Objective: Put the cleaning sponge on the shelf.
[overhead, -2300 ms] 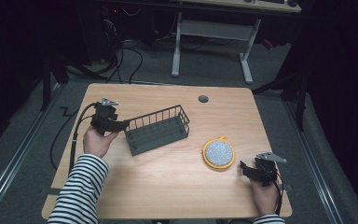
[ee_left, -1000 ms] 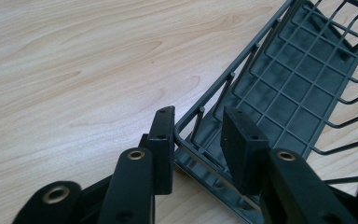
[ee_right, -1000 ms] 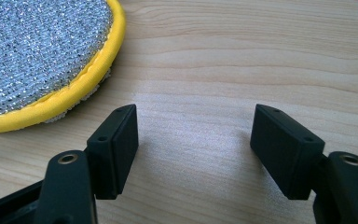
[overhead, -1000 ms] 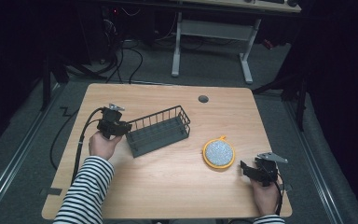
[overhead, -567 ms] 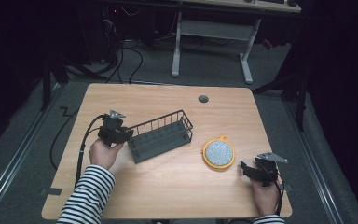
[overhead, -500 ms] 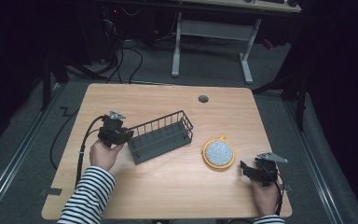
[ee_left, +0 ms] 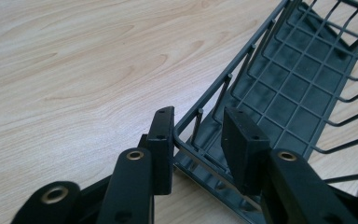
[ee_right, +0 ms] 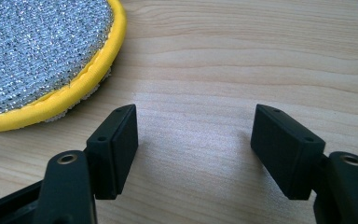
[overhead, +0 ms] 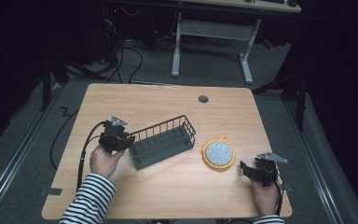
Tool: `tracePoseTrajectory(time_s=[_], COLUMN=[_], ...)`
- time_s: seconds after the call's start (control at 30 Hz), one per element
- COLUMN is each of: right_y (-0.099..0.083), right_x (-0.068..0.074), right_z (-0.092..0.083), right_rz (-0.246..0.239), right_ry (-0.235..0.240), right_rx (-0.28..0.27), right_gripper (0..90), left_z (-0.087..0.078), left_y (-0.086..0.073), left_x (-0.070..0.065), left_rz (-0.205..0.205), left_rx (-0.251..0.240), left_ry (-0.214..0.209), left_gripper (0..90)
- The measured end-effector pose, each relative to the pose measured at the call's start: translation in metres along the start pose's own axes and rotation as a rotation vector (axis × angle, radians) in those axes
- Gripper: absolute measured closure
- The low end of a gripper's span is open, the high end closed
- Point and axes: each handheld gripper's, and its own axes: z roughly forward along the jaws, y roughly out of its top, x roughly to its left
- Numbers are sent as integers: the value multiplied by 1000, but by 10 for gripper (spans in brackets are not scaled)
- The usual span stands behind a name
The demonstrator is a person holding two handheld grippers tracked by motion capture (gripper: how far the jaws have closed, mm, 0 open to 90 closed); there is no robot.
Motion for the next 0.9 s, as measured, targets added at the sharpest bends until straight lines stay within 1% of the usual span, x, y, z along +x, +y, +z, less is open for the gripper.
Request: tracePoseTrajectory(time_s=[0.03,0.07,0.17,0.23,0.27,0.3,0.37,0.43,0.53,0.63,0.67,0.7,0.73,0.8,0.83,0.87,0.9], right_y=[0,0,0,0,0,0,0,0,0,0,0,0,0,0,0,0,0], right_x=[0,0,0,-1,0,0,0,0,1,1,1,1,1,2,2,2,2], right_z=[0,0,0,0,0,0,0,0,0,0,0,0,0,0,0,0,0], right_rz=[-4,-4,-2,-3,-3,-2,-1,-2,-2,-2,-4,-5,-10,-11,-11,-12,-12], right_ry=[1,1,-1,-1,-2,-2,-4,-4,-7,-8,-8,-10,-11,-15,-15,-15,-16], right_rx=[-3,-3,-3,-3,-3,-3,-2,-2,2,3,3,4,3,4,4,5,5], right_gripper=[321,321,322,323,323,323,324,325,325,324,323,323,322,323,323,323,323], left_z=[-1,-1,-4,-5,-5,-7,-7,-8,-9,-8,-7,-5,-4,-4,-4,-6,-10], left_y=[-2,-2,-6,-7,-8,-10,-12,-14,-15,-15,-15,-15,-16,-17,-17,-18,-19], left_x=[-4,-4,-8,-10,-11,-13,-14,-16,-18,-18,-17,-16,-15,-13,-13,-12,-10], left_rz=[3,3,0,2,10,4,4,-4,-6,4,-3,-12,-14,-23,-23,-30,-41], left_rx=[-3,-3,-13,-13,-19,-18,-24,-35,-37,-37,-34,-25,-27,-38,-38,-52,-77], left_ry=[-6,-6,-27,-29,-27,-36,-37,-43,-50,-59,-73,-84,-85,-100,-100,-103,-113], left_gripper=[650,648,646,645,645,645,644,643,641,626,614,572,522,457,423,423,376])
